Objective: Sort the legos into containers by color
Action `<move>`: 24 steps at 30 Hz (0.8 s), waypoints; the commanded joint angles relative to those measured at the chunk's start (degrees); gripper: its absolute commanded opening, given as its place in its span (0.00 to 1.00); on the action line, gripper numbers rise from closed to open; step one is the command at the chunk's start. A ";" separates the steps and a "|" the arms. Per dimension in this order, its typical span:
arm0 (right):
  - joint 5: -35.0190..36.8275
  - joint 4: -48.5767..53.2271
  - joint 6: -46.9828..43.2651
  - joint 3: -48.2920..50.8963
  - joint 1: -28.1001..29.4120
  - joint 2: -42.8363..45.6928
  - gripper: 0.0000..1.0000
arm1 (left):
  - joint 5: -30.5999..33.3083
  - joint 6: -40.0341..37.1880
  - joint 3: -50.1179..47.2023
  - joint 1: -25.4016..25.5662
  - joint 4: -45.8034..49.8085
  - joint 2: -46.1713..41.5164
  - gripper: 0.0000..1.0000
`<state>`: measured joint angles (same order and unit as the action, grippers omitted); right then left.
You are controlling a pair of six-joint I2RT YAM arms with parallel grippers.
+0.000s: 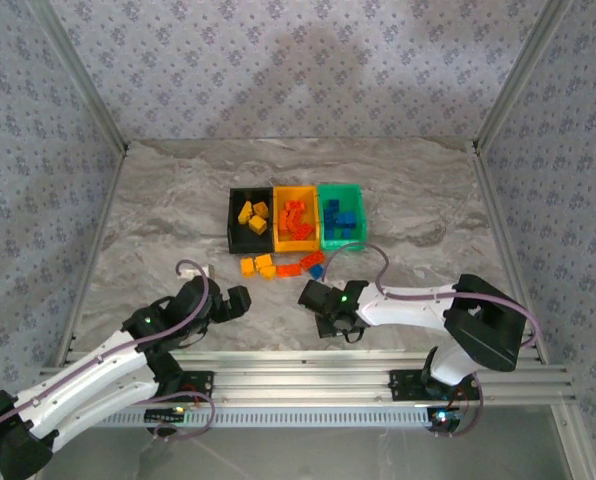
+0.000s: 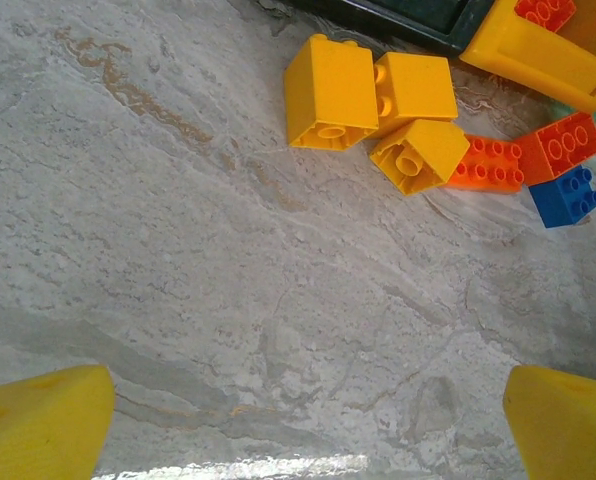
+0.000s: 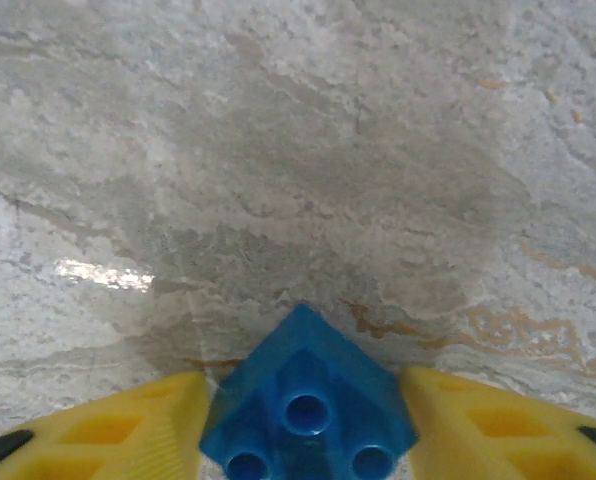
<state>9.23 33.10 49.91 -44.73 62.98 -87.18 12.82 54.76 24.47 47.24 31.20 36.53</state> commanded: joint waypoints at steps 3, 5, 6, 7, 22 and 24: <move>-0.19 -1.15 0.84 -0.86 0.19 -0.50 0.44 | -0.73 0.67 -0.98 -0.47 -1.09 0.30 1.00; 0.12 -0.84 0.97 -1.21 0.21 0.23 0.40 | -1.08 1.05 -1.22 -0.55 -1.23 0.29 1.00; 0.50 -0.24 0.90 -1.50 0.21 0.79 0.39 | -1.13 1.14 -1.27 -0.57 -1.32 0.29 1.00; 0.93 0.70 0.84 -2.07 0.21 1.92 0.39 | -1.27 1.14 -1.27 -0.55 -1.40 0.21 1.00; 4.75 -0.03 -13.36 -21.70 -25.76 2.57 0.38 | -0.05 1.31 0.04 -0.74 -0.76 0.71 1.00; 4.88 -0.12 -13.36 -27.26 -28.27 -2.65 0.38 | -0.06 1.33 0.30 -0.75 -0.16 0.99 1.00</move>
<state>12.91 34.11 39.24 -66.76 36.99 -84.09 11.88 55.22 23.29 46.85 29.91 37.21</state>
